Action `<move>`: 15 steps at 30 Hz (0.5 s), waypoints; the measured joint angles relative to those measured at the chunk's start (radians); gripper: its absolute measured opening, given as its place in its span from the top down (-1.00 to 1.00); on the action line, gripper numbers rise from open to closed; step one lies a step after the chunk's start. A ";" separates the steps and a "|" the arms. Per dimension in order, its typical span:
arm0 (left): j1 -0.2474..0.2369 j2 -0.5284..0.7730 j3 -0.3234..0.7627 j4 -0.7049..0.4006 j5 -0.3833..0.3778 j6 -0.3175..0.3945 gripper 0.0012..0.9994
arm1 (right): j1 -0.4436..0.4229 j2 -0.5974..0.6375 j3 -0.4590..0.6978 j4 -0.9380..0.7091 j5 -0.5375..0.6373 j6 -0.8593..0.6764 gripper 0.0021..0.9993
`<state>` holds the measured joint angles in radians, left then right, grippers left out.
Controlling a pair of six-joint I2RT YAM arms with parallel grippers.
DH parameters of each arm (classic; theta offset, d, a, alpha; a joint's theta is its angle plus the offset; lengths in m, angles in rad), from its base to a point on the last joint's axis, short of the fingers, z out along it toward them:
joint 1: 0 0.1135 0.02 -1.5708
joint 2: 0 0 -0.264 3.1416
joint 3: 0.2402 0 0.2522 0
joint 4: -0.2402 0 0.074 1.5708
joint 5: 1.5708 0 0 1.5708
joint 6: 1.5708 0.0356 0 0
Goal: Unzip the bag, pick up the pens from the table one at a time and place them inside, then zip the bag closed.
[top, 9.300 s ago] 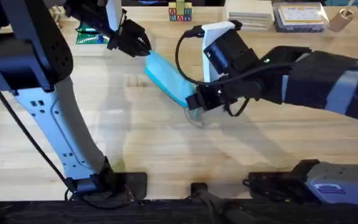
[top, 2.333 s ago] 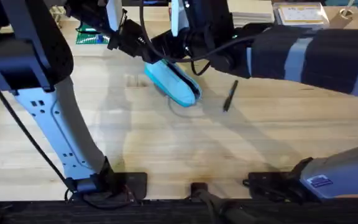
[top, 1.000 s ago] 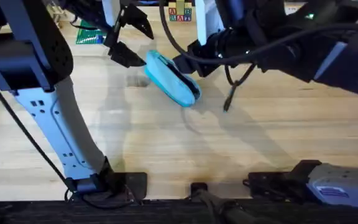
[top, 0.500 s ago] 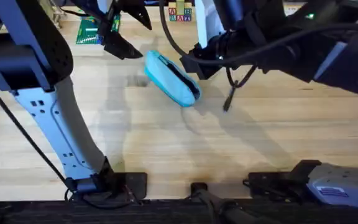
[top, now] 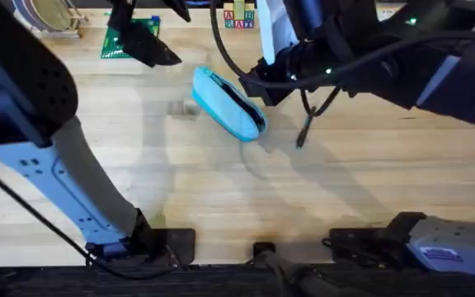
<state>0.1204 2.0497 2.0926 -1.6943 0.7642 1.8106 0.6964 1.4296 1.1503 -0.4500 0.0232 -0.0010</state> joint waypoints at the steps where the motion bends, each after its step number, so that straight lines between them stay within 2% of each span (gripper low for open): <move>1: 0.000 -0.021 0.000 0.000 -0.005 -0.019 -0.99 | 0.000 0.000 0.000 0.000 0.000 -0.002 0.94; 7: -0.015 -0.123 0.000 0.000 -0.040 -0.177 -0.99 | 0.000 0.000 0.000 0.000 0.000 -0.020 0.94; 15: -0.048 -0.171 0.000 0.003 -0.055 -0.519 -0.99 | 0.000 0.000 0.000 0.000 0.000 -0.034 0.94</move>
<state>0.0725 1.8784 2.0926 -1.6913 0.7090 1.2917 0.6964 1.4296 1.1503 -0.4500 0.0235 -0.0347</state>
